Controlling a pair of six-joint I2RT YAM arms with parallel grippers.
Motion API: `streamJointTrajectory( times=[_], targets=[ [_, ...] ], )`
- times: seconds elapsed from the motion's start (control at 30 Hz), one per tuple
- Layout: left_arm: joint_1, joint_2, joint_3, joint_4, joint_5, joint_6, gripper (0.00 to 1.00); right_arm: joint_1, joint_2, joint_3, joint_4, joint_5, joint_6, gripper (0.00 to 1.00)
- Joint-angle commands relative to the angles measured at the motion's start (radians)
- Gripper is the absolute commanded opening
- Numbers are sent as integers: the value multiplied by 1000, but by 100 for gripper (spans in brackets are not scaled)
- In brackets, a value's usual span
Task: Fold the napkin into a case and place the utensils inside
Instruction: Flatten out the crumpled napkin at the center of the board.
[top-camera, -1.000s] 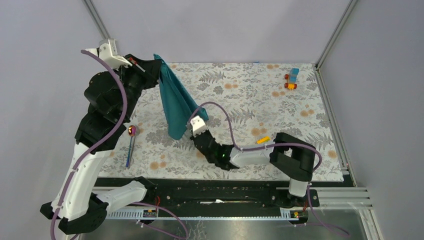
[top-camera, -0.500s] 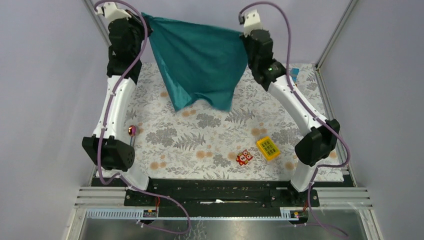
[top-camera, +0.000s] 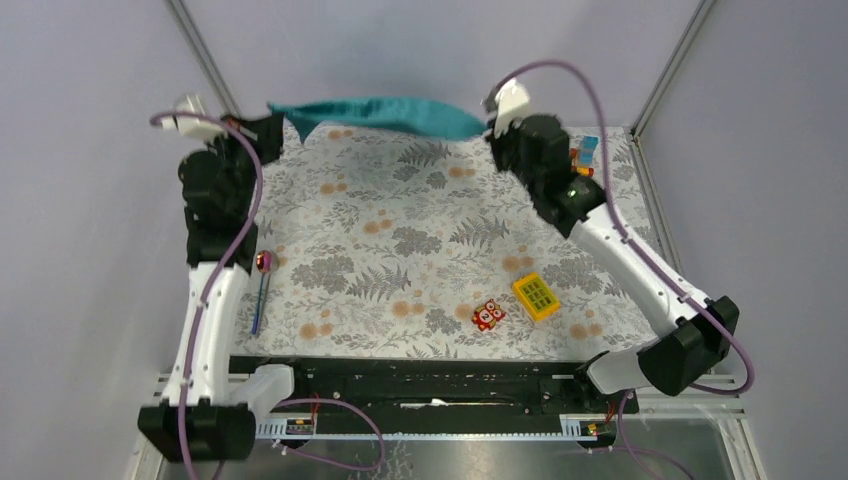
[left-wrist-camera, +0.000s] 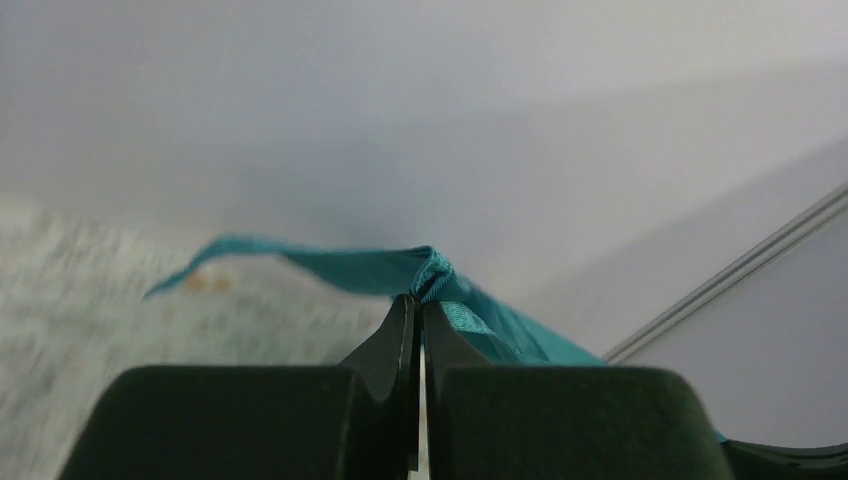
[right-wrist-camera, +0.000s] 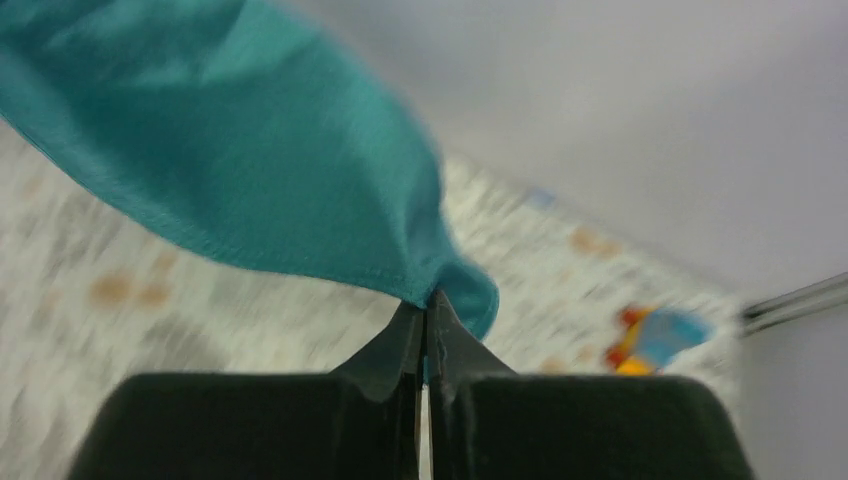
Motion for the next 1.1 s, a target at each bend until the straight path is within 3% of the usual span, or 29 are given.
streamJointTrajectory(
  times=[0.0,0.13,0.3,0.5,0.57,0.73,0.8,0.87,0.93,1.0,1.07],
  targets=[
    [14,-183,-304,-208,-101,-56,0,107,-60,-323,-25,-259,234,0],
    [31,-305,-526,-498,-273,-184,0,275,-44,-531,-19,-388,323,0],
    [37,-352,-679,-746,-428,-327,0,327,30,-660,-27,-450,406,0],
    [39,-345,-768,-815,-446,-478,0,328,79,-708,-19,-496,436,7],
    [39,-336,-753,-868,-491,-534,1,328,75,-710,-22,-507,455,16],
    [41,-354,-645,-1000,-581,-576,42,326,-31,-681,-91,-664,520,47],
    [40,-388,-580,-1014,-607,-546,71,328,-102,-686,-87,-750,544,61],
    [40,-417,-545,-968,-585,-468,84,323,-172,-684,-85,-707,572,78],
    [39,-425,-544,-827,-443,-335,87,299,-222,-669,-90,-500,638,88],
    [38,-392,-584,-542,-171,-220,98,231,-234,-653,-106,-251,741,99],
    [24,-294,-622,-316,82,-209,99,131,-199,-623,-132,-114,828,100]
  ],
)
